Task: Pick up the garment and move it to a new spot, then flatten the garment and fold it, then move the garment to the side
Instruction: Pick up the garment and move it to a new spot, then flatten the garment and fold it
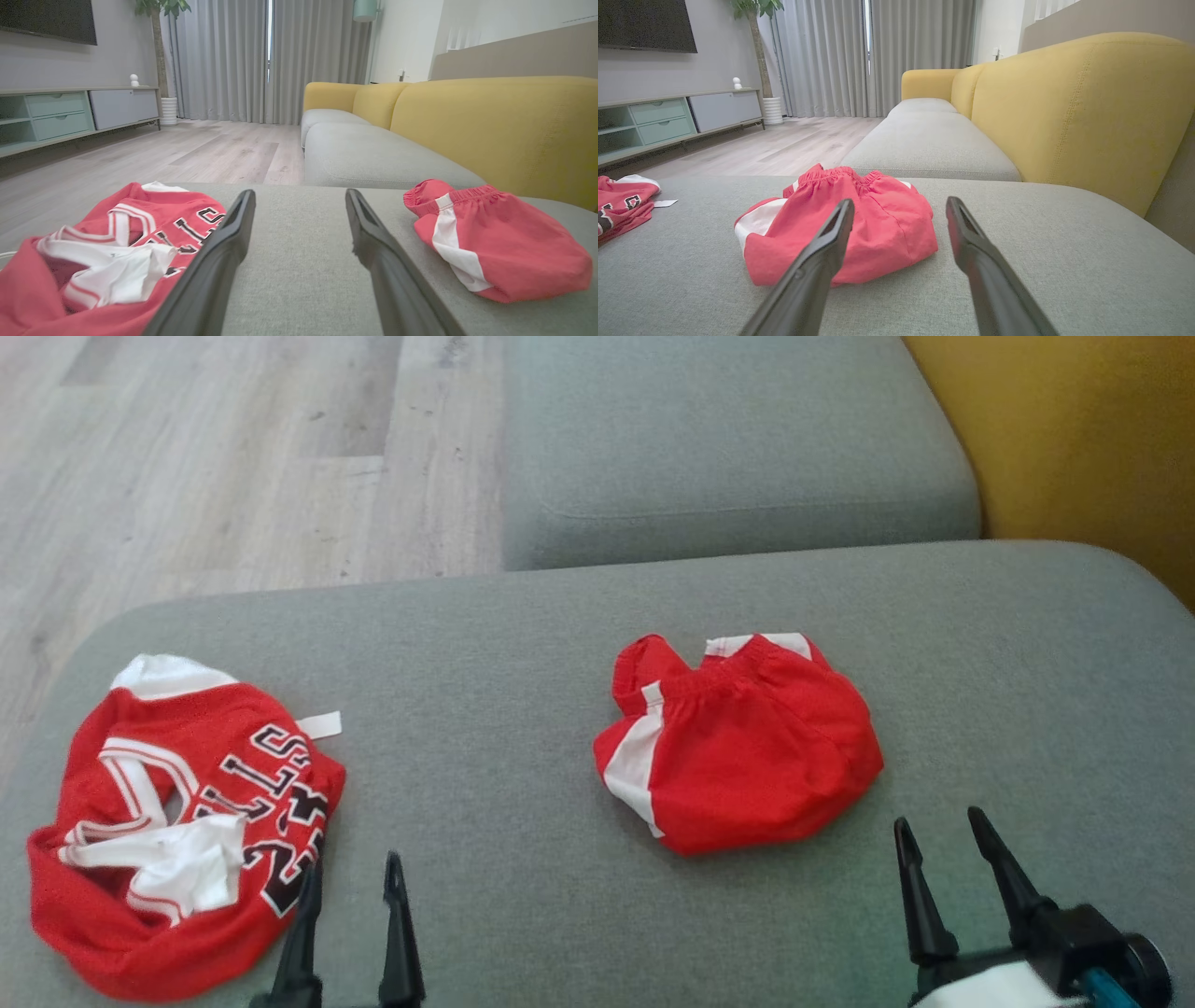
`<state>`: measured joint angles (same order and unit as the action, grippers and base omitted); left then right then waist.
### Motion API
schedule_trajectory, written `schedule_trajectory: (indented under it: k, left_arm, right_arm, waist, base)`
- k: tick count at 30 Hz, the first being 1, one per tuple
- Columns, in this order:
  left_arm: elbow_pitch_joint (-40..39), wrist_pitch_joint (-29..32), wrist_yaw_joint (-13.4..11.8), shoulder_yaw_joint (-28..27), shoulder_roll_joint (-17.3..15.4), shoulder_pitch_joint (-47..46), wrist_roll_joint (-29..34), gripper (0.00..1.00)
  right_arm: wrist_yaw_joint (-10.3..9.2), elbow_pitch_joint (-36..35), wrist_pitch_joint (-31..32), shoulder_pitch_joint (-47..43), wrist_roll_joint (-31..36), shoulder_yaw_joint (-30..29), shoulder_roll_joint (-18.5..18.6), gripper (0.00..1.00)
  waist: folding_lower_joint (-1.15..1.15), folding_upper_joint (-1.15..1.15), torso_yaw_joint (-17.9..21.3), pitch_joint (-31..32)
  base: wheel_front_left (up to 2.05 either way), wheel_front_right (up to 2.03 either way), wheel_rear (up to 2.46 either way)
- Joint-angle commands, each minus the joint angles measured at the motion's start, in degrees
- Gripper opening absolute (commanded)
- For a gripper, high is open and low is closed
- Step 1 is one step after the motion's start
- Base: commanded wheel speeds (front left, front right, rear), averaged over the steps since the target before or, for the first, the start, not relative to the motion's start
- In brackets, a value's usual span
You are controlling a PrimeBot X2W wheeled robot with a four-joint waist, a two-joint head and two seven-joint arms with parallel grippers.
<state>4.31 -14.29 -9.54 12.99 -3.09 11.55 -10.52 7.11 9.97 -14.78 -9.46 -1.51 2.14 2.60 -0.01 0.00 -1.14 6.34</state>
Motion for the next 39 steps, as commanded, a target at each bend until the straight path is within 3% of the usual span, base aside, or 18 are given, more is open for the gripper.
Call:
schedule_trajectory:
  k: [1, 5, 39]
  left_arm:
    - [-2.4, -0.7, -0.2, -2.1, 0.2, -1.9, 0.4, 1.00]
    - [-2.8, -0.7, 0.6, -2.0, 0.2, -0.4, 3.4, 1.00]
    - [-0.8, -0.7, 0.7, -2.0, 0.2, -1.6, 2.9, 1.00]
  right_arm:
    - [0.37, -2.1, -0.2, 1.8, 0.2, 1.1, 0.3, 1.00]
    - [0.37, -2.4, -0.2, 1.0, -0.1, 0.8, 0.3, 1.00]
    - [0.37, -1.8, -0.2, 1.5, -1.5, 1.6, 0.3, 1.00]
  waist:
    - [0.01, 0.00, -0.4, 0.3]
    - [0.01, 0.00, -1.2, 0.5]
    - [0.01, 0.00, -2.0, 0.0]
  base:
    - [0.00, 0.00, 0.00]
    - [0.00, 0.00, 0.00]
    - [0.00, 0.00, 0.00]
